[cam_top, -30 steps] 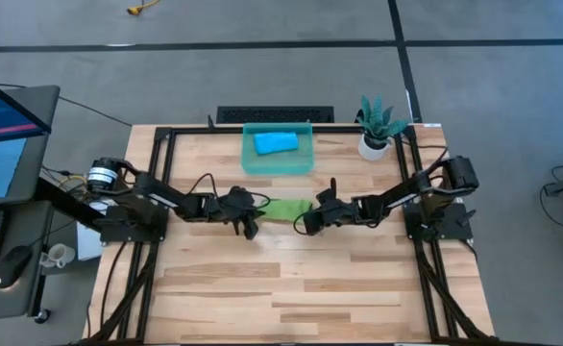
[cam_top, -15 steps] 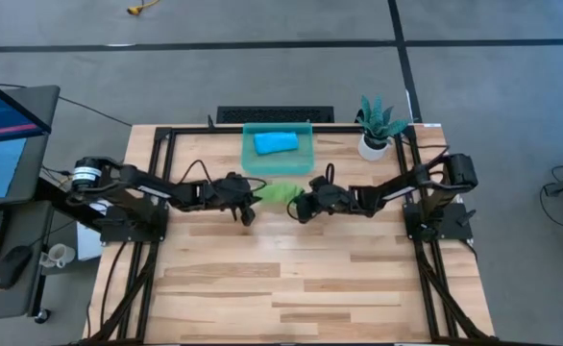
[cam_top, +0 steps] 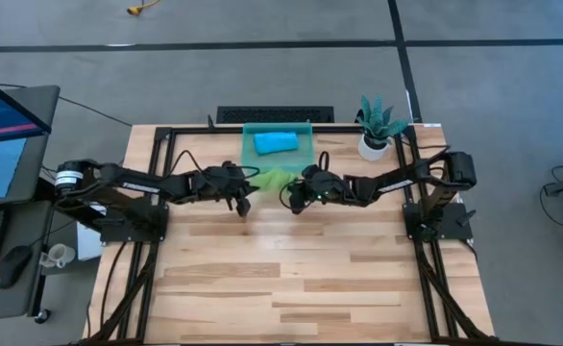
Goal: Roll microfiber towels into tight, uniform cylinder then place into a basket
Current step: Put the green microfiber cloth into the bin
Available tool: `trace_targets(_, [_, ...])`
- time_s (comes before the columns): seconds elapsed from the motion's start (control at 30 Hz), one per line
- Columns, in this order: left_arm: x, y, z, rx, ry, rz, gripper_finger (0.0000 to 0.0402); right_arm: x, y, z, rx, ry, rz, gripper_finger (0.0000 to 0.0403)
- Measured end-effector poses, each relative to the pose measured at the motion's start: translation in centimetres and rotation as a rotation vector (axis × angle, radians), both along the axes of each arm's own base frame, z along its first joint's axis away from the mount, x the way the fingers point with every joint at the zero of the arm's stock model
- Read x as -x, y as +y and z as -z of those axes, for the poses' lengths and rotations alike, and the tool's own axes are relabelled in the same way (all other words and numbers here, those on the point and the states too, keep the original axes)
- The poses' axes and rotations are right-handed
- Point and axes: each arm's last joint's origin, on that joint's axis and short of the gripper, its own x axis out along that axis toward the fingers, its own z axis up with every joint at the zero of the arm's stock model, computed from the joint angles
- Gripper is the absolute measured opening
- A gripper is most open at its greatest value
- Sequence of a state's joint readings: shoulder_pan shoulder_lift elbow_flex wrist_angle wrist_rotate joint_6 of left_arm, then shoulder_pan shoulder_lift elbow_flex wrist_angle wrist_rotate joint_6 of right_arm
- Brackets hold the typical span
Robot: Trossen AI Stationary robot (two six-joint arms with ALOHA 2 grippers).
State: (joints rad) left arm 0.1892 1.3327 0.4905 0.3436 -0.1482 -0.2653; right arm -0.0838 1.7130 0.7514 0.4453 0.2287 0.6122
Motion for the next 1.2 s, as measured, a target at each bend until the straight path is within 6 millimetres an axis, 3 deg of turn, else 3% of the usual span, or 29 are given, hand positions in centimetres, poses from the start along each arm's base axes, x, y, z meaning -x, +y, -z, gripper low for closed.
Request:
trace_targets(0.33, [-1.9, 1.4, -4.2, -0.119, 0.121, -0.014, 0.0006, -1.9, -1.3, -2.7, 0.099, 0.064, -0.033, 0.0015])
trace_targets(0.63, [-2.3, 3.0, -6.7, -0.226, 0.193, -0.088, 0.0006, -0.3, -3.9, -7.0, 0.231, 0.014, 0.006, 0.0015])
trace_targets(0.77, [-2.1, 4.6, -7.5, -0.25, 0.172, -0.112, 0.0006, 0.2, -5.4, -7.3, 0.311, 0.054, 0.009, 0.0015])
trace_targets(0.9, [-2.4, 6.3, -6.6, -0.234, 0.173, -0.119, 0.0006, 0.0, -7.0, -6.2, 0.396, 0.117, 0.002, 0.0015])
trace_targets(1.2, [-3.6, 9.0, -1.7, -0.256, 0.352, -0.129, 0.0006, 0.2, -9.5, -2.9, 0.498, 0.313, -0.065, 0.0015])
